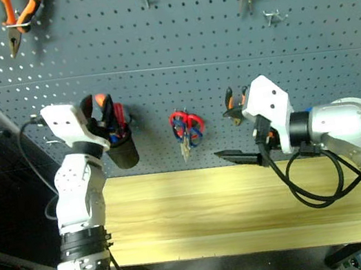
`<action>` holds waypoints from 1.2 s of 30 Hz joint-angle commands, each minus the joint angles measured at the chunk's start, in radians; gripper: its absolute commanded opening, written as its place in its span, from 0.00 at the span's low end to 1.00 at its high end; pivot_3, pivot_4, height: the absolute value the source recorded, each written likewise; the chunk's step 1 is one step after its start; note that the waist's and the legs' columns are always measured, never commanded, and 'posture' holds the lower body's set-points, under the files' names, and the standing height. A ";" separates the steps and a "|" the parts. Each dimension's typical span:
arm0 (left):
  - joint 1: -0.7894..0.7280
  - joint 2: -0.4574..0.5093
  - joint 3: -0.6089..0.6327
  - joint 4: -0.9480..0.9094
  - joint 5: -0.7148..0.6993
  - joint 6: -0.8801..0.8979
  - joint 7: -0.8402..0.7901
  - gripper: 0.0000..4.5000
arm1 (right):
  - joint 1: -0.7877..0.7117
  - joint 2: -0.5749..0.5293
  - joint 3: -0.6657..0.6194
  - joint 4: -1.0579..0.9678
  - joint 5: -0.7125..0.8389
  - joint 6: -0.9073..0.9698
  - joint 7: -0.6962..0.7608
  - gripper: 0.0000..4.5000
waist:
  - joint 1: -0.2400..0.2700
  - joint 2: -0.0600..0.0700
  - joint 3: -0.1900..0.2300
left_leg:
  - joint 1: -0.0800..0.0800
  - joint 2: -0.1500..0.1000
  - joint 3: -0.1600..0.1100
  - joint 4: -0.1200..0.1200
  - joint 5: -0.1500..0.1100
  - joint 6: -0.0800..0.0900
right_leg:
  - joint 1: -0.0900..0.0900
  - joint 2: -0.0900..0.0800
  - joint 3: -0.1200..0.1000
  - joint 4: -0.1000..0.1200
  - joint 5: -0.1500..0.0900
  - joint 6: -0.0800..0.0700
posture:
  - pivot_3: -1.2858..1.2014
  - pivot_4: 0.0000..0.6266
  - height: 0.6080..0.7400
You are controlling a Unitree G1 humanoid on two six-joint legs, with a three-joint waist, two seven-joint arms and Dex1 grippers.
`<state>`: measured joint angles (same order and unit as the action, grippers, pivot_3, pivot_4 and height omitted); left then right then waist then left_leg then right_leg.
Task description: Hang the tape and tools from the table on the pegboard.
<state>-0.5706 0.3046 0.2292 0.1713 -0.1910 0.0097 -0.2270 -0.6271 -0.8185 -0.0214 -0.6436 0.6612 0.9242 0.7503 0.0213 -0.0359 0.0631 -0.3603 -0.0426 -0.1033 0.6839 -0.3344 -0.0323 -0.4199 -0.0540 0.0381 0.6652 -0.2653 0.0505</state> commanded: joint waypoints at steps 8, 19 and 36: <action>0.009 0.009 -0.025 -0.132 -0.006 0.125 0.030 0.99 | -0.016 0.017 -0.089 -0.036 0.082 0.026 -0.077 1.00 | -0.003 -0.001 -0.010 | 0.000 0.000 0.000 0.000 0.000 0.000 | 0.000 -0.001 0.001 0.000 0.000 0.000 | 0.52 0.04 1.00; 0.167 0.002 -0.187 -0.359 0.049 0.288 -0.013 0.99 | 0.276 0.209 -0.110 -0.003 -0.042 -0.139 -0.276 1.00 | 0.002 -0.001 -0.024 | 0.002 0.000 0.001 0.000 0.000 0.000 | 0.001 0.000 0.002 0.002 0.000 0.000 | 0.54 0.02 1.00; 0.381 -0.015 -0.192 -0.011 0.113 0.022 -0.053 0.99 | 0.766 0.599 -0.010 0.621 -0.632 -1.001 -0.633 1.00 | 0.002 0.016 -0.033 | 0.048 0.002 0.005 -0.006 -0.003 0.005 | 0.045 0.014 0.007 -0.003 -0.001 0.000 | 0.53 0.00 1.00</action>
<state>-0.1866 0.2874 0.0344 0.1517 -0.0963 0.0919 -0.2819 0.1490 -0.2216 -0.0302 -0.0379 0.0549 -0.0119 0.1348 0.0229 -0.0197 0.0296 -0.3122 -0.0408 -0.0981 0.6782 -0.3375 -0.0271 -0.3746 -0.0396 0.0447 0.6626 -0.2668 0.0502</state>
